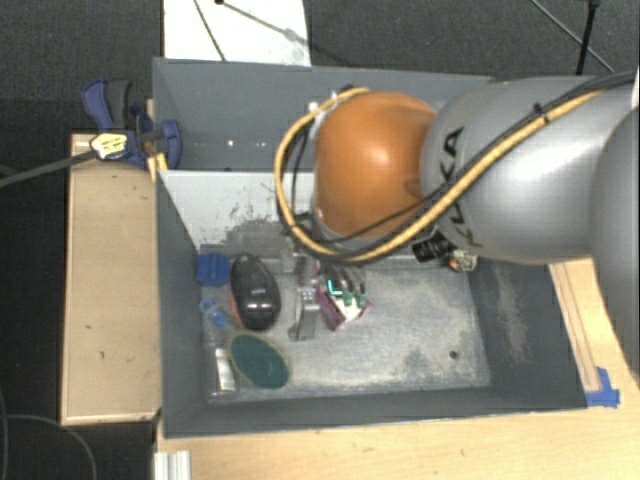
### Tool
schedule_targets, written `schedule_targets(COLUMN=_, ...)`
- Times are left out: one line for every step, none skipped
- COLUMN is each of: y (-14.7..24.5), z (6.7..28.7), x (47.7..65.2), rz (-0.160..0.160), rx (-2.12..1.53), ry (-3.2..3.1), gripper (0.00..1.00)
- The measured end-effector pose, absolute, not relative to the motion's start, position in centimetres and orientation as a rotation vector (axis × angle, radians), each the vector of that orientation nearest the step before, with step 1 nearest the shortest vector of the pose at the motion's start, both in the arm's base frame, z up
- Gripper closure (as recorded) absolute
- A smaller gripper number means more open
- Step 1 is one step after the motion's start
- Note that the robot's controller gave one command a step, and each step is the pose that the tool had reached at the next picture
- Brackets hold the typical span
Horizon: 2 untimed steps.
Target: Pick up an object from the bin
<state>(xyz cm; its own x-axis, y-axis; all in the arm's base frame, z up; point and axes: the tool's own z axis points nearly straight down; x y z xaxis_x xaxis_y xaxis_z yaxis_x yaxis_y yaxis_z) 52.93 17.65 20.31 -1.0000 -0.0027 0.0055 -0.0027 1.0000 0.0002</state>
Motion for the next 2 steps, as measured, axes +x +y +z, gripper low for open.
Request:
schedule_targets(y=23.9, z=6.9, x=53.7, rz=0.006, rx=-0.119, ry=-3.131, gripper=0.0)
schedule_targets(y=21.2, z=10.3, x=59.3, rz=0.0, rx=0.049, ry=-3.146, gripper=0.0)
